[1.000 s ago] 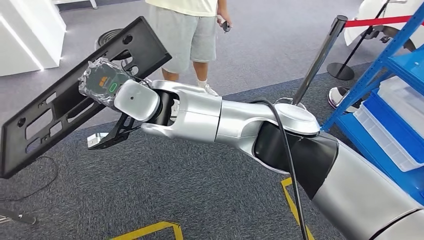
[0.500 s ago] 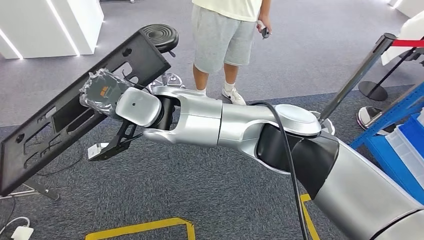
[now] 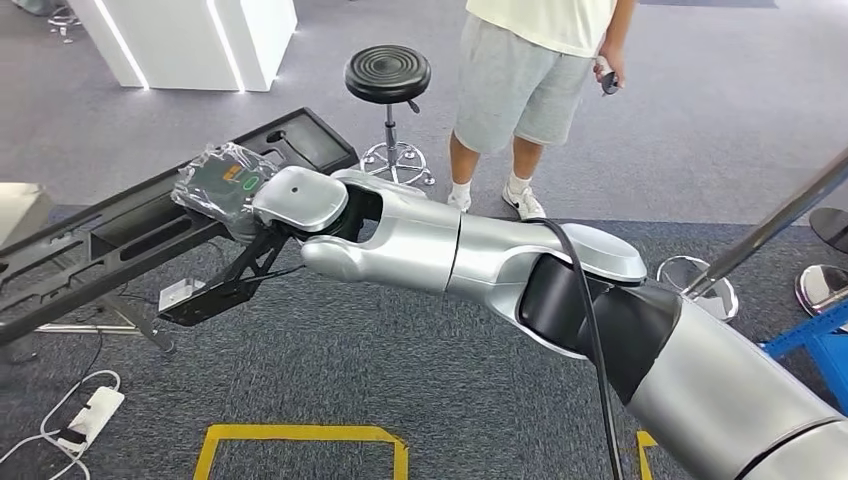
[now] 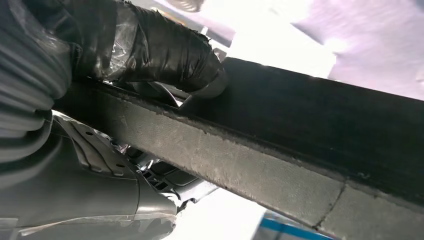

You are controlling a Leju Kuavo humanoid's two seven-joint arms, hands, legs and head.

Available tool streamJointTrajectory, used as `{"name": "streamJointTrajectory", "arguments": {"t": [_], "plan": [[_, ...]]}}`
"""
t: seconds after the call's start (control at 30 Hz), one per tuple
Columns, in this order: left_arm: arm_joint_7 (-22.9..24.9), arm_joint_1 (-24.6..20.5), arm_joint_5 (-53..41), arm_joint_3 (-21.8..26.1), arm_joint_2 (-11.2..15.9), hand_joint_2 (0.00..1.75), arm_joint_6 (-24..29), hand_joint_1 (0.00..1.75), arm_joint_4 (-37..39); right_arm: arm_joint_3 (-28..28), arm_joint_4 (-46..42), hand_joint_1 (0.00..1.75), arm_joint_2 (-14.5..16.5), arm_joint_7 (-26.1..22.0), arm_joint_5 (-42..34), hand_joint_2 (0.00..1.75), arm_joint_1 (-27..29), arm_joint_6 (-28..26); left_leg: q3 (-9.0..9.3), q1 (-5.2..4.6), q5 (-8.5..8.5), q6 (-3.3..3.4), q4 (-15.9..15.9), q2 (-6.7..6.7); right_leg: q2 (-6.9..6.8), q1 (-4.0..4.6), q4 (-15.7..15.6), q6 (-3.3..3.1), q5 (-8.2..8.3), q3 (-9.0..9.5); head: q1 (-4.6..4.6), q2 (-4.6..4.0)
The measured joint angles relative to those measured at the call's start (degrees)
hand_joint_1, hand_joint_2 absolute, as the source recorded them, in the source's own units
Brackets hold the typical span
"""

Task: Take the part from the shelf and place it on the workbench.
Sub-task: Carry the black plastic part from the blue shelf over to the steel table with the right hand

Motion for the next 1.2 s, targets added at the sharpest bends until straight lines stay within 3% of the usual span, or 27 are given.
{"name": "streamJointTrajectory", "arguments": {"t": [0.07,0.1,0.13,0.23,0.3,0.37,0.43,0.47,0.5,0.53,0.6,0.67,0.73,0.77,0.83,0.87,0.93,0.97,1.0,1.1,1.17,1.2], "plan": [[0.0,-0.1,0.0,0.0,0.1,1.75,0.0,0.00,0.0,0.0,-0.2,1.75,0.0,0.4,0.2,1.75,0.0,0.1,3.88,0.15,2.46,-0.55,-7.0,1.49,-1.25,-0.24,1.0,0.83,-0.74,-0.21,-0.01,0.00],[0.0,-0.1,0.1,0.0,0.1,1.75,-0.1,0.00,0.0,0.0,-0.3,1.75,0.0,0.7,0.3,1.75,-0.1,0.1,5.00,0.05,2.93,-0.40,-9.1,1.95,-1.71,-0.19,1.5,1.25,-1.12,-0.32,0.02,0.00],[-0.1,-0.2,0.1,0.0,0.1,1.75,-0.1,0.00,0.0,0.0,-0.4,1.75,0.0,0.9,0.5,1.75,-0.2,0.2,5.48,-0.13,2.93,-0.04,-10.0,2.16,-2.12,-0.11,1.9,1.65,-1.41,-0.38,0.04,0.00],[-0.2,-0.1,0.2,0.0,0.3,1.75,-0.3,0.00,0.0,0.0,-0.6,1.75,0.0,1.0,0.6,1.75,-0.4,0.2,5.25,-0.44,2.98,1.56,-9.9,0.80,-2.75,-0.25,2.2,2.68,-1.83,-0.25,0.05,0.00],[-0.2,-0.1,0.2,0.0,0.4,1.75,-0.4,0.00,0.0,-0.1,-0.8,1.75,0.0,1.1,0.6,1.75,-0.4,0.3,5.29,-0.37,3.19,2.31,-10.1,-0.07,-0.97,-0.64,4.2,3.19,-3.51,-1.06,0.05,0.00],[-0.2,-0.1,0.3,0.0,0.5,1.75,-0.4,0.00,0.0,-0.1,-0.8,1.75,-0.1,1.2,0.6,1.75,-0.4,0.3,5.23,-0.54,3.33,2.82,-10.2,-0.96,1.68,-0.82,10.6,3.27,-6.91,-4.11,0.05,0.00],[-0.2,-0.2,0.4,0.0,0.5,1.75,-0.4,0.00,0.0,-0.1,-0.7,1.75,-0.3,1.2,0.6,1.75,-0.2,0.3,5.16,-0.92,3.39,3.10,-10.1,-2.18,2.73,-0.76,17.4,3.05,-9.09,-7.67,0.04,0.00],[-0.2,-0.2,0.4,0.0,0.5,1.75,-0.4,0.00,0.0,-0.1,-0.7,1.75,-0.4,1.2,0.6,1.75,-0.1,0.3,5.14,-1.12,3.42,3.17,-10.1,-2.90,2.92,-0.65,18.6,2.79,-8.78,-8.44,0.04,0.00],[-0.2,-0.2,0.4,0.0,0.5,1.75,-0.4,0.00,0.0,-0.1,-0.7,1.75,-0.4,1.2,0.5,1.75,0.0,0.3,5.15,-1.29,3.46,3.22,-10.1,-3.67,3.17,-0.46,17.2,2.33,-7.30,-8.01,0.04,0.00],[-0.1,-0.2,0.4,0.0,0.5,1.75,-0.4,0.00,0.0,-0.1,-0.7,1.75,-0.4,1.2,0.4,1.75,0.0,0.3,5.16,-1.41,3.51,3.25,-10.1,-4.44,3.70,-0.18,13.8,1.70,-5.12,-6.57,0.04,0.00],[-0.1,-0.2,0.5,-0.1,0.4,1.75,-0.4,0.00,0.0,-0.1,-0.6,1.75,-0.4,0.9,0.1,1.75,-0.2,0.3,5.05,-1.30,3.76,3.18,-10.2,-5.72,6.38,0.31,6.0,0.25,-1.71,-3.14,0.04,0.00],[0.0,-0.2,0.6,-0.1,0.2,1.75,-0.4,0.00,0.0,-0.1,-0.6,1.75,-0.4,0.6,-0.2,1.75,-0.4,0.3,4.75,-0.78,4.12,2.72,-10.4,-6.78,7.98,0.69,2.5,-0.56,-0.90,-1.67,0.09,0.00],[0.1,-0.2,0.6,-0.2,0.3,1.75,-0.4,0.00,0.0,-0.1,-0.6,1.75,-0.4,0.4,-0.5,1.75,-0.6,0.3,4.64,-0.57,4.49,2.08,-10.9,-7.88,6.74,0.75,1.6,-0.83,-0.53,-1.15,0.13,0.00],[0.1,-0.1,0.7,-0.2,0.3,1.75,-0.4,0.00,0.0,-0.1,-0.6,1.75,-0.3,0.4,-0.6,1.75,-0.6,0.3,4.56,-0.73,4.41,1.88,-10.8,-7.28,5.88,0.62,0.7,-0.85,-0.20,-0.60,0.12,0.00],[0.2,-0.1,0.7,-0.3,0.4,1.75,-0.4,0.00,0.0,-0.1,-0.6,1.75,-0.1,0.5,-0.8,1.75,-0.9,0.3,3.39,-1.06,2.66,1.59,-8.2,-4.11,4.17,0.16,-1.1,-0.88,0.58,0.48,0.09,0.00],[0.3,-0.1,0.7,-0.3,0.4,1.75,-0.4,0.00,0.0,-0.1,-0.5,1.75,0.0,0.5,-1.0,1.75,-1.0,0.3,2.03,-0.99,1.01,1.36,-5.3,-2.26,3.34,0.18,-1.5,-0.81,0.71,0.74,0.08,0.00],[0.3,-0.3,0.7,-0.4,0.5,1.75,-0.4,0.00,0.0,-0.1,-0.4,1.75,0.0,0.4,-1.2,1.75,-1.0,0.3,-1.10,-0.55,-1.89,0.61,1.3,-0.83,1.63,0.11,-1.5,-0.69,0.64,0.77,0.07,0.00],[0.3,-0.3,0.7,-0.4,0.6,1.75,-0.4,0.00,0.0,-0.1,-0.3,1.75,0.0,0.4,-1.3,1.75,-0.9,0.4,-1.85,-0.31,-2.18,0.18,2.9,-0.57,0.77,0.01,-1.4,-0.51,0.50,0.72,0.08,0.00],[0.3,-0.2,0.7,-0.4,0.6,1.75,-0.4,0.00,0.0,-0.1,-0.2,1.75,0.0,0.4,-1.3,1.75,-0.8,0.4,-1.50,-0.07,-1.44,-0.25,2.3,-0.31,-0.04,-0.15,-1.2,-0.25,0.31,0.64,0.07,0.00],[0.3,-0.2,0.7,-0.6,0.7,1.75,-0.4,0.00,0.0,-0.1,-0.1,1.75,0.0,0.4,-1.6,1.75,-0.7,0.3,3.82,0.35,2.72,-1.15,-7.4,1.93,-2.06,-0.57,0.6,1.13,-0.88,0.24,0.06,0.00],[0.3,-0.2,0.8,-0.8,0.7,1.75,-0.4,0.00,0.0,-0.1,-0.1,1.75,0.0,0.3,-1.8,1.75,-0.8,0.3,5.36,0.16,3.17,-0.34,-10.1,2.67,-2.95,-0.34,1.7,2.01,-1.68,-0.02,0.09,0.00],[0.4,-0.2,0.9,-0.9,0.7,1.75,-0.4,0.00,0.0,-0.1,-0.1,1.75,0.0,0.3,-1.9,1.75,-0.8,0.3,5.24,0.01,3.09,0.34,-9.8,2.15,-3.30,-0.21,1.9,2.29,-1.84,-0.05,0.10,0.00]]}}
